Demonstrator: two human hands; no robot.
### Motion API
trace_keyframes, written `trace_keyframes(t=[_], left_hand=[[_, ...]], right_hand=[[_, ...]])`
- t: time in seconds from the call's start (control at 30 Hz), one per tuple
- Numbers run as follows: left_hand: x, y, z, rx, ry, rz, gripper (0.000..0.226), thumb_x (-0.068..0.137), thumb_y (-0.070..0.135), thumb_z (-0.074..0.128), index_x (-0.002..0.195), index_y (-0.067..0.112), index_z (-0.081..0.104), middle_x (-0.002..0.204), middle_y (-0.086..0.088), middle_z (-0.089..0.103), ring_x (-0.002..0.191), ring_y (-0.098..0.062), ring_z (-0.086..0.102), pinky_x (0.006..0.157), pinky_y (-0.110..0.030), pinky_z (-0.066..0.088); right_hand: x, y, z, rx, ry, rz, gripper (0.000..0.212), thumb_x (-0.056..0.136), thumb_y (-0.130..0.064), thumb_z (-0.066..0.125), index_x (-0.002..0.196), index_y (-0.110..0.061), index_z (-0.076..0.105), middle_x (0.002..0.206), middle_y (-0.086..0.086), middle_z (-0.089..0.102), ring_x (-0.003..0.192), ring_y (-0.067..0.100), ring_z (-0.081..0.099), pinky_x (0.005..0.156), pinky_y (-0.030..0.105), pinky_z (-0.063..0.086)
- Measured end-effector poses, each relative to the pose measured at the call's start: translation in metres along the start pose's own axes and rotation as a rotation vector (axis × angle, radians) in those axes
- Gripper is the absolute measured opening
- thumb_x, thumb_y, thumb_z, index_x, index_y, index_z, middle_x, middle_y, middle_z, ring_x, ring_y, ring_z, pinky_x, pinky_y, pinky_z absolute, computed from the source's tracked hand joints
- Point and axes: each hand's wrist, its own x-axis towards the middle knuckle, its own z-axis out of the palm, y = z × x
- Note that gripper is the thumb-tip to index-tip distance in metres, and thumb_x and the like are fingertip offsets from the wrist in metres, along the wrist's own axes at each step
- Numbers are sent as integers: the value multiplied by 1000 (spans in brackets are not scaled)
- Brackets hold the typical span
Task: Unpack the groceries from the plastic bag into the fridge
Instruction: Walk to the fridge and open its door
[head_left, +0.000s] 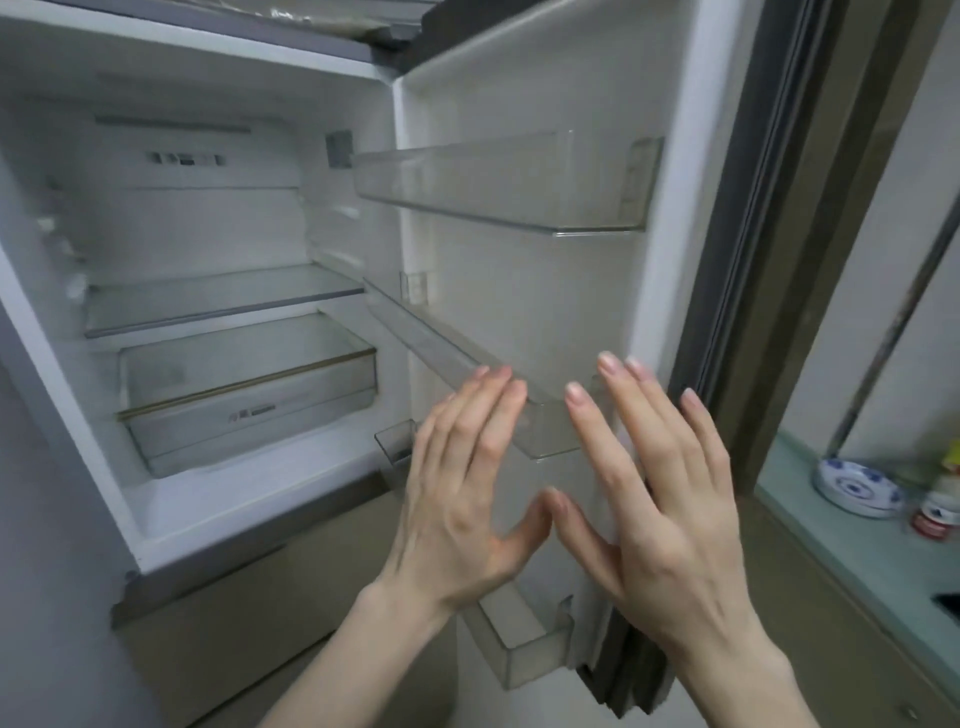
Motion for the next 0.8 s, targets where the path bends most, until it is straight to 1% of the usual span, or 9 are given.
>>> trace_keyframes(t=[0.1, 0.17, 0.27, 0.43, 0.53, 0.6, 0.7, 0.8], left_hand=[[14, 2, 17, -8, -53, 51, 69, 95, 30, 65, 155, 7, 40, 162, -12, 41, 155, -29, 33, 116, -57, 39], [23, 3, 26, -4, -68, 67, 66, 94, 26, 65, 153, 6, 44, 160, -13, 43, 153, -28, 36, 116, -56, 39], [37, 0, 40, 10, -68, 32, 62, 97, 27, 62, 152, 4, 46, 159, -12, 46, 152, -27, 38, 118, -54, 38], [60, -19, 70, 100, -83, -67, 61, 101, 32, 59, 155, 7, 43, 159, -9, 46, 154, -25, 33, 120, -51, 37], [70, -24, 96, 103, -130, -127, 63, 103, 36, 56, 158, 12, 38, 164, -6, 39, 158, -22, 25, 120, -52, 34], [74, -22, 113, 93, -140, -136, 66, 102, 37, 57, 160, 14, 35, 165, -6, 35, 159, -22, 22, 121, -53, 33], [83, -20, 135, 141, -147, -123, 68, 101, 38, 58, 161, 15, 34, 165, -6, 35, 158, -24, 23, 120, -53, 32], [93, -22, 151, 196, -169, -95, 67, 99, 38, 58, 159, 18, 37, 163, -5, 39, 156, -26, 28, 121, -55, 30]], right_hand=[[4, 13, 12, 24, -70, 41, 59, 107, -43, 50, 158, -15, 39, 164, 11, 39, 154, 27, 37, 125, 50, 30], [1, 28, 20, 32, -97, 74, 59, 108, -43, 50, 156, -10, 44, 162, 10, 43, 153, 28, 40, 122, 53, 34], [-5, 54, 27, 5, -88, 114, 56, 106, -40, 54, 152, -7, 50, 157, 12, 50, 149, 30, 44, 120, 54, 37], [-12, 98, 31, -66, -88, 181, 51, 107, -38, 52, 147, -7, 57, 149, 13, 58, 146, 29, 49, 121, 52, 35], [-13, 122, 34, -107, -104, 204, 51, 107, -38, 52, 146, -7, 58, 149, 14, 58, 146, 30, 48, 122, 53, 34], [-9, 131, 38, -136, -105, 194, 52, 107, -38, 52, 149, -8, 55, 151, 14, 55, 149, 30, 45, 123, 53, 32], [2, 138, 53, -208, -174, 190, 58, 107, -42, 50, 156, -11, 47, 158, 12, 49, 152, 30, 41, 125, 52, 29], [6, 150, 72, -291, -244, 238, 57, 107, -47, 47, 153, -12, 50, 153, 12, 54, 146, 31, 48, 126, 51, 28]])
